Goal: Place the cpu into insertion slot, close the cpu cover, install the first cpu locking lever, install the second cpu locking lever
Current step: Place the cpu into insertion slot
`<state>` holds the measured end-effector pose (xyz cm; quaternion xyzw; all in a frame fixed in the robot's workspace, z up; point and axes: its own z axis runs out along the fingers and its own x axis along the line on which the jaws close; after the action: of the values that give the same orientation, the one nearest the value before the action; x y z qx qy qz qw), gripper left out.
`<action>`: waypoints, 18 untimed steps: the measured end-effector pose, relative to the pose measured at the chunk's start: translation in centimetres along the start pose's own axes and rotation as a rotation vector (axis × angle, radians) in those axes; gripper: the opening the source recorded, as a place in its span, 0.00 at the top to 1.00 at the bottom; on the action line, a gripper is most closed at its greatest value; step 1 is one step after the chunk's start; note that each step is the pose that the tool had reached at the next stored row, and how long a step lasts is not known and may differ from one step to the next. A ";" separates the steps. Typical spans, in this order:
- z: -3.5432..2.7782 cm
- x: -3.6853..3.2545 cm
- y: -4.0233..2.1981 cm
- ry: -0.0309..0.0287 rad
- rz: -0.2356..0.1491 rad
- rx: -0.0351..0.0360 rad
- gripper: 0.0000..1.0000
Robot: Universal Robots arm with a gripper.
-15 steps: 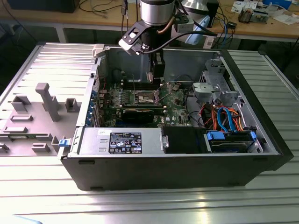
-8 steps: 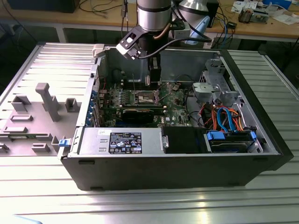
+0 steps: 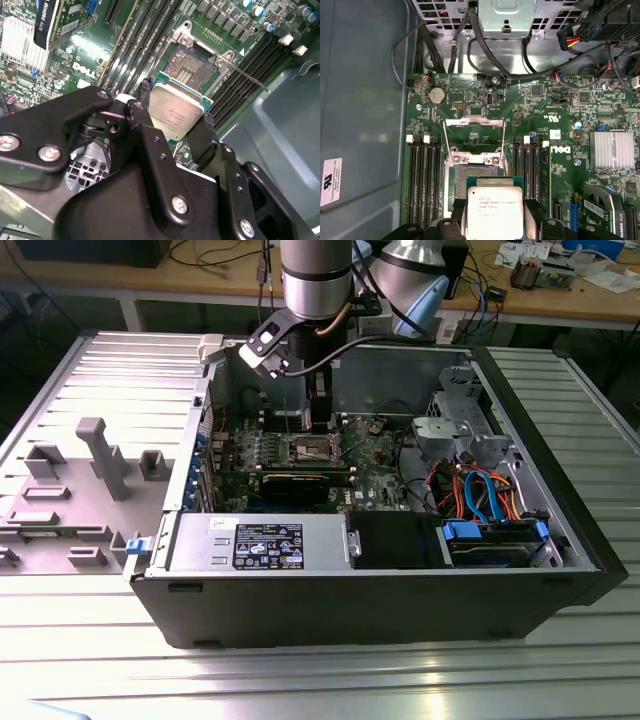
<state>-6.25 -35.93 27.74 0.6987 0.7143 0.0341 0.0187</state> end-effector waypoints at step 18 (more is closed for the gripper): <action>0.40 0.02 -0.16 0.0001 0.000 -0.0008 0.46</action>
<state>-6.38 -35.91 27.33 0.6987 0.7143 0.0344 0.0190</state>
